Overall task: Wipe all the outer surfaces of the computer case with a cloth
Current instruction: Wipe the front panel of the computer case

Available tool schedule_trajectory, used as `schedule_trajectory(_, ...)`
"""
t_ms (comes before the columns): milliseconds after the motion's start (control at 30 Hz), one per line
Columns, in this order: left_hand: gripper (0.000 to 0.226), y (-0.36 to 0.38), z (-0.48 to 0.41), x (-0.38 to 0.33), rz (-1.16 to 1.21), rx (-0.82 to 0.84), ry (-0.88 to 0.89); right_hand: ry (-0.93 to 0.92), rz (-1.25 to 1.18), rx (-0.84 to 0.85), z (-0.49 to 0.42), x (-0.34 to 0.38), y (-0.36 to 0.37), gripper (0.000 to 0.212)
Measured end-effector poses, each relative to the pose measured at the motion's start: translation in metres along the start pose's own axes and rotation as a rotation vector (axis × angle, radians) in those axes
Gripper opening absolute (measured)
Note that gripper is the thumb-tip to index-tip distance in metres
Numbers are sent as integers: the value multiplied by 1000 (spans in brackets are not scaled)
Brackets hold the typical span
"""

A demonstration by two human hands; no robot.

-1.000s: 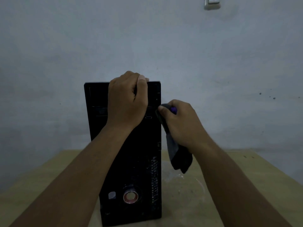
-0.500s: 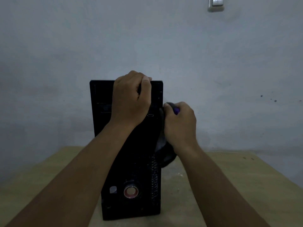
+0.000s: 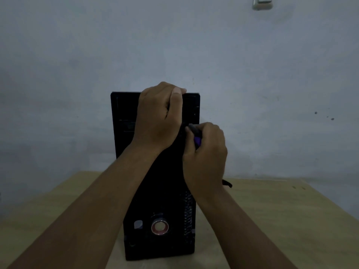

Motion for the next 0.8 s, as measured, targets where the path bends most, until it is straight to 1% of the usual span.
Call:
schedule_trajectory(67,44,-1,0,1,13,25,7,-131,67,22,10,5,6,11)
schedule_trajectory(100,45,-2,0,1,15,32,10,-167,75,48,16,3,8,9)
schedule_trajectory(167,46,-2,0,0,21,39,13,-164,62,92,25,-4,6,9)
schedule_trajectory(200,46,-2,0,-1,23,39,13,-131,53,107,26,-6,3,10)
schedule_trajectory(233,47,-2,0,-2,22,35,12,-69,31,116,24,-9,0,11)
schedule_trajectory(267,46,-2,0,-2,20,30,15,40,-13,106,18,-15,-4,12)
schedule_trajectory(333,45,-3,0,-3,20,31,26,299,-158,20,3,-31,-11,15)
schedule_trajectory(367,44,-3,0,-3,19,39,34,368,-201,-36,-5,-37,-15,16)
schedule_trajectory(400,44,-4,1,-3,15,50,40,354,-205,-62,-10,-36,-17,17)
schedule_trajectory(533,42,-4,1,-2,13,63,50,47,-50,-19,-3,-11,-11,10)
schedule_trajectory(600,42,-3,2,-2,9,50,49,-11,3,7,11,-14,-9,10)
schedule_trajectory(700,41,-3,2,-1,10,30,53,26,18,93,23,-22,-11,11)
schedule_trajectory(800,41,-2,3,-3,-5,20,56,163,-59,158,14,-29,-12,10)
Point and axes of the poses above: each hand's wrist, its own z-axis away from the middle knuckle, its own y-axis out of the palm, x = y × z, the point moved 9 cm from there along -z, towards the middle knuckle, and after that the axes turned 6 degrees about -z, right-handed, at the moved point
